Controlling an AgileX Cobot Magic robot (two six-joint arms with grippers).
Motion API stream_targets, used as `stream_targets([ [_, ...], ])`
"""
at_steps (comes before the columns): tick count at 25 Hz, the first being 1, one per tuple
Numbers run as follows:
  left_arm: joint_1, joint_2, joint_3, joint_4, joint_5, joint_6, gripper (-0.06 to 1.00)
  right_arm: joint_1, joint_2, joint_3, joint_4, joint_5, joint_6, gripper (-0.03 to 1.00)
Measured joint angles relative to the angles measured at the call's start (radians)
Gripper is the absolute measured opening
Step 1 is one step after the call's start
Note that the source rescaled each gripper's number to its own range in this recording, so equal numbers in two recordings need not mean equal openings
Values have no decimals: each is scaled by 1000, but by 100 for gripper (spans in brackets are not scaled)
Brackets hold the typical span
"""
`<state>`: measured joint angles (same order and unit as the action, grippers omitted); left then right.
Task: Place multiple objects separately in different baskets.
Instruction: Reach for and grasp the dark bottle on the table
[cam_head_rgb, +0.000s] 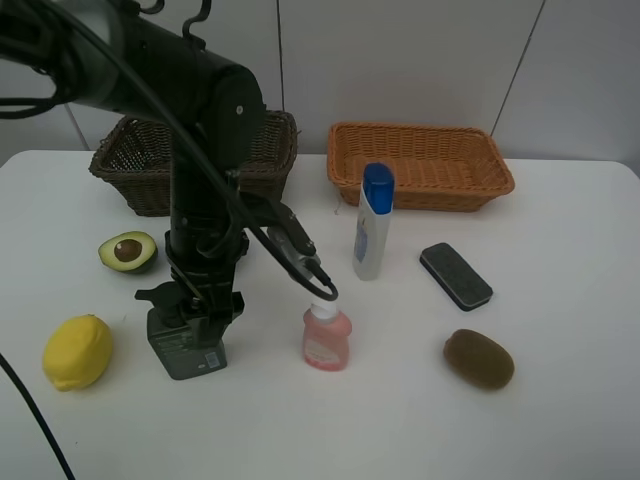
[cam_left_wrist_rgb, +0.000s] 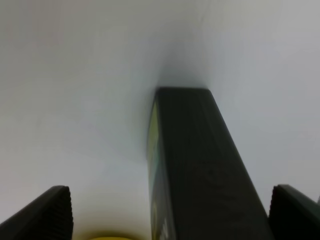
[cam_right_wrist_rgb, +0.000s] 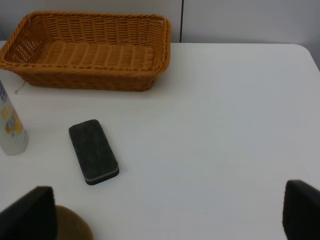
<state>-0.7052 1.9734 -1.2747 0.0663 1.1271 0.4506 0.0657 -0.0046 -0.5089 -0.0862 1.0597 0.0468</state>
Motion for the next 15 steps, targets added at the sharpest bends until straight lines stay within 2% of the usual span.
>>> stream_targets([
  [4,0,29,0,2,-1,0,99,0,0,0,0,0,0,100],
  [6,0,32,0,2,-1,0,93,0,0,0,0,0,0,100],
  [8,0,32,0,3,3,-1,73,0,0,0,0,0,0,100],
  [9,-1,32,0,6,5,-5,56,0,0,0,0,0,0,100],
  [10,-1,32,0,13,10,-10,30,0,0,0,0,0,0,100],
  [11,-1,32,0,23,20,-19,9,0,0,0,0,0,0,100],
  [12,-1,32,-1,34,26,-30,0,0,0,0,0,0,0,100],
  [15,-1,29,-18,59,63,-66,1,0,0,0,0,0,0,100],
])
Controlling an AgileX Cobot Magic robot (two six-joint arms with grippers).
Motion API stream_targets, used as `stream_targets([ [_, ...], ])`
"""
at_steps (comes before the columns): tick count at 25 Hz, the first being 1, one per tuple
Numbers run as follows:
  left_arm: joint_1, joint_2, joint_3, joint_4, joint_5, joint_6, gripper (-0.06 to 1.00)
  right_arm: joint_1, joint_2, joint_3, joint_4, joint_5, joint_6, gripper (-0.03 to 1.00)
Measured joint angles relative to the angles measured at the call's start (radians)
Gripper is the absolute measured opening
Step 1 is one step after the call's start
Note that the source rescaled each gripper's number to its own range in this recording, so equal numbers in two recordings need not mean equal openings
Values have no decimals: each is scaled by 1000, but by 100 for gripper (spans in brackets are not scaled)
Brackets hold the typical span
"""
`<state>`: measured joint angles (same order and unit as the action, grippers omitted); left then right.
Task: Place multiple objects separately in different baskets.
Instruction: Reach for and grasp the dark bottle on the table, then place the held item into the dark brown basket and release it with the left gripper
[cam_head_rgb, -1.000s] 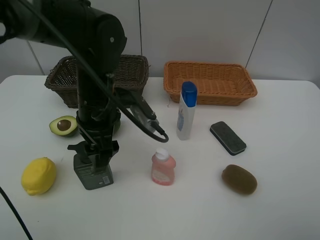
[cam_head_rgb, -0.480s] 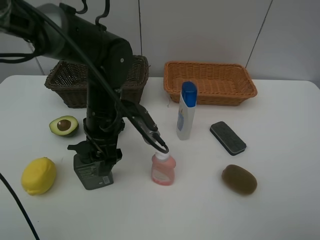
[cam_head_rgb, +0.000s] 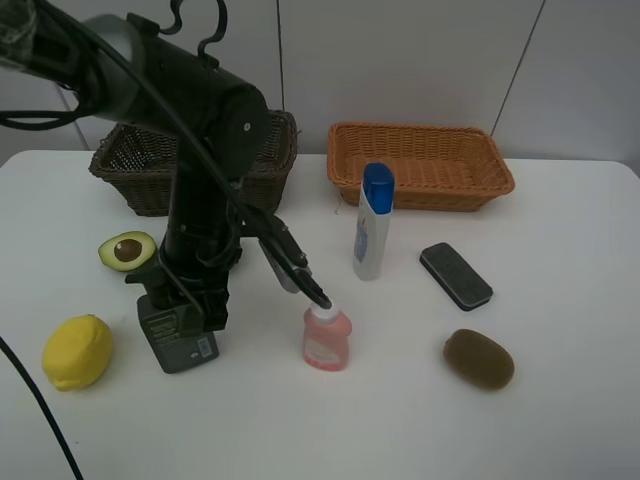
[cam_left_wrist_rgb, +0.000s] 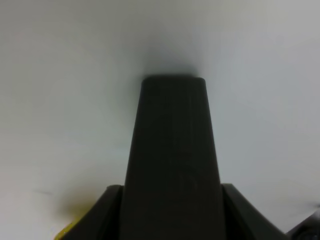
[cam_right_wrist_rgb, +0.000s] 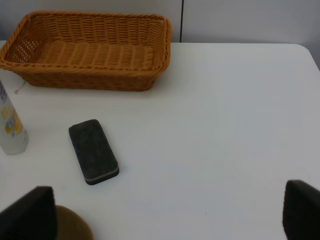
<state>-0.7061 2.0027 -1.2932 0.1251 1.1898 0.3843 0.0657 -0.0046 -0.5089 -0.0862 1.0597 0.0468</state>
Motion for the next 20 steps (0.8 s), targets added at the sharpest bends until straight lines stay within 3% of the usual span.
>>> stream_targets([
  [4,0,-57,-99,-4,4,-35,1,0,0,0,0,0,0,100],
  [9,6,-138,-342,-2,9,-59,1,0,0,0,0,0,0,100],
  [13,74,-119,-549,-13,5,-67,1,0,0,0,0,0,0,100],
  [17,198,-49,-689,-32,-101,-130,1,0,0,0,0,0,0,100],
  [20,275,26,-714,-82,-253,-184,1,0,0,0,0,0,0,100],
])
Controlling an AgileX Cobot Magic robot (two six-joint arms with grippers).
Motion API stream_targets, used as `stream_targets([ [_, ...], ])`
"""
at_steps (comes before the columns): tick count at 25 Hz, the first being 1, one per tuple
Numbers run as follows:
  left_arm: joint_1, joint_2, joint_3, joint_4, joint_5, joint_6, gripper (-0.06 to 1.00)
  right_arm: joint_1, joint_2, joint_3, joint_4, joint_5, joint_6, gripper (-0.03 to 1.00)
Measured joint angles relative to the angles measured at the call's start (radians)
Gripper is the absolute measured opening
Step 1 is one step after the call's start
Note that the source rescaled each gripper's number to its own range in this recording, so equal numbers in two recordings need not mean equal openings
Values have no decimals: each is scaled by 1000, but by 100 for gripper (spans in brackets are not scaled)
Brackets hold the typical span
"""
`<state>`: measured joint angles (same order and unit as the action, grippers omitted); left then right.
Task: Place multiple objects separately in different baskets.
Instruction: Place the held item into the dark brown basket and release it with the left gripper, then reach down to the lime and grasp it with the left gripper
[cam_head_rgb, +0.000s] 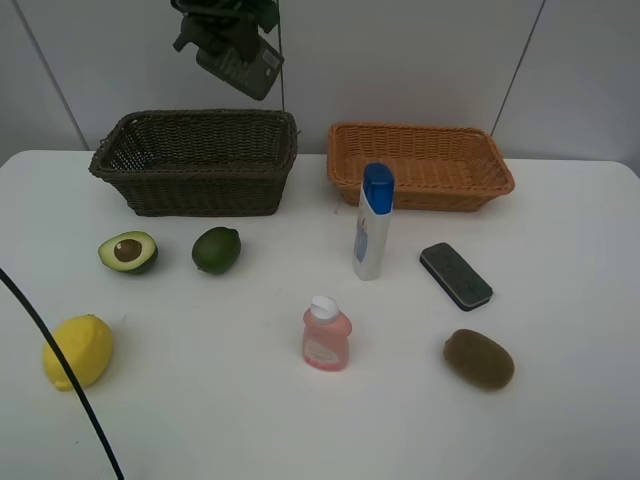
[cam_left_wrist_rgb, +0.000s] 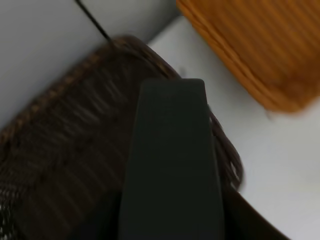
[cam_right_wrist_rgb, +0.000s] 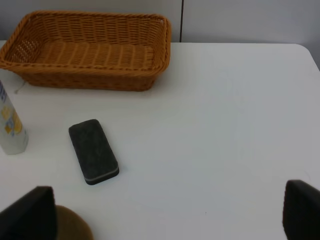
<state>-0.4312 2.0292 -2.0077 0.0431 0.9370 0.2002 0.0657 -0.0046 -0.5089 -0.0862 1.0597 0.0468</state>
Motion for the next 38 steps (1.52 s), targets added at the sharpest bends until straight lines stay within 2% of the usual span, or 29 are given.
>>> stream_targets([
  [5,46,128,0,-13,-176,-89,1,0,0,0,0,0,0,100],
  [11,51,241,0,29,-236,-143,1,0,0,0,0,0,0,100],
  [13,51,268,0,30,-247,-144,11,0,0,0,0,0,0,100],
  [17,51,280,0,42,-259,-145,57,0,0,0,0,0,0,100],
  [18,51,280,0,45,-259,-146,65,0,0,0,0,0,0,100],
  [20,51,280,-3,51,-232,-149,71,0,0,0,0,0,0,100],
  [22,51,282,-26,51,-161,-171,73,0,0,0,0,0,0,100],
  [27,51,280,-172,29,220,-252,73,0,0,0,0,0,0,100],
  [33,49,189,-185,-93,260,-275,73,0,0,0,0,0,0,100],
  [35,47,108,-119,-100,260,-275,73,0,0,0,0,0,0,100],
  [38,36,-43,73,-135,260,-271,73,0,0,0,0,0,0,100],
])
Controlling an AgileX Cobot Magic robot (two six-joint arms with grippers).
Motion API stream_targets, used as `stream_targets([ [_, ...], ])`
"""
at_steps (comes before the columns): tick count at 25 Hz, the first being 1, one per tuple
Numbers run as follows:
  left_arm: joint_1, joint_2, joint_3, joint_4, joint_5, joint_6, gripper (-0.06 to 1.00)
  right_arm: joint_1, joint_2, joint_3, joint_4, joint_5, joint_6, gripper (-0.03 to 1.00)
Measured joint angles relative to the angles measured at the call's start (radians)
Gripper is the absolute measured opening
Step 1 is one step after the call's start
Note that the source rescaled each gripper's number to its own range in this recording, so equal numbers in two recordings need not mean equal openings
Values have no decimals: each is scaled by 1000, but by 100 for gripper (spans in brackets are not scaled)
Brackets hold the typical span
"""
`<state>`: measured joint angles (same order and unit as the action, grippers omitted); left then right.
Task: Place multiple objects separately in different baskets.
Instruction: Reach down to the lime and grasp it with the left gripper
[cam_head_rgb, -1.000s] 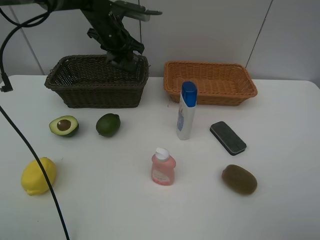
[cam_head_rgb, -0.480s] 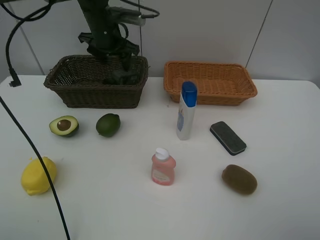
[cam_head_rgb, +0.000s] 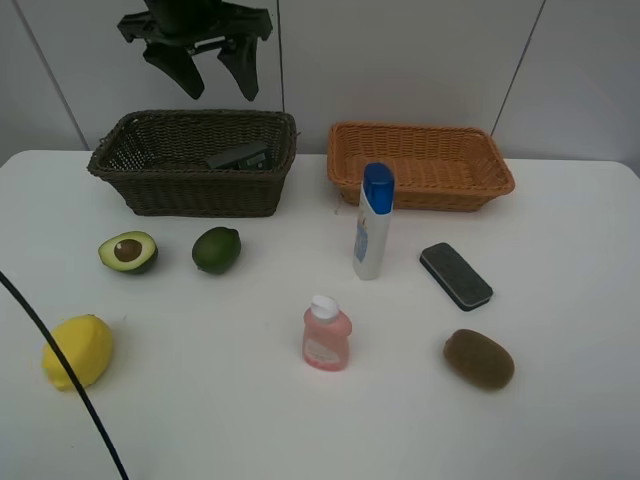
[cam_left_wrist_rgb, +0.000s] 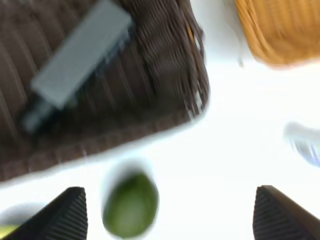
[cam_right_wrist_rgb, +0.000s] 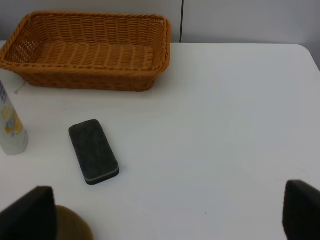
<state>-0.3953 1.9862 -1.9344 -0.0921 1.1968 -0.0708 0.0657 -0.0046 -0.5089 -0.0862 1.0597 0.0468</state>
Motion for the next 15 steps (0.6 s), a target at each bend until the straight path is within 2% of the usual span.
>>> stream_targets([
  [4,-33,-192,277,-8,-2,48,73,0,0,0,0,0,0,100],
  [8,-40,-278,509,-4,-1,112,73,0,0,0,0,0,0,100],
  [12,-40,-280,656,9,-24,140,73,0,0,0,0,0,0,100],
  [15,-40,-268,714,21,-129,146,77,0,0,0,0,0,0,100],
])
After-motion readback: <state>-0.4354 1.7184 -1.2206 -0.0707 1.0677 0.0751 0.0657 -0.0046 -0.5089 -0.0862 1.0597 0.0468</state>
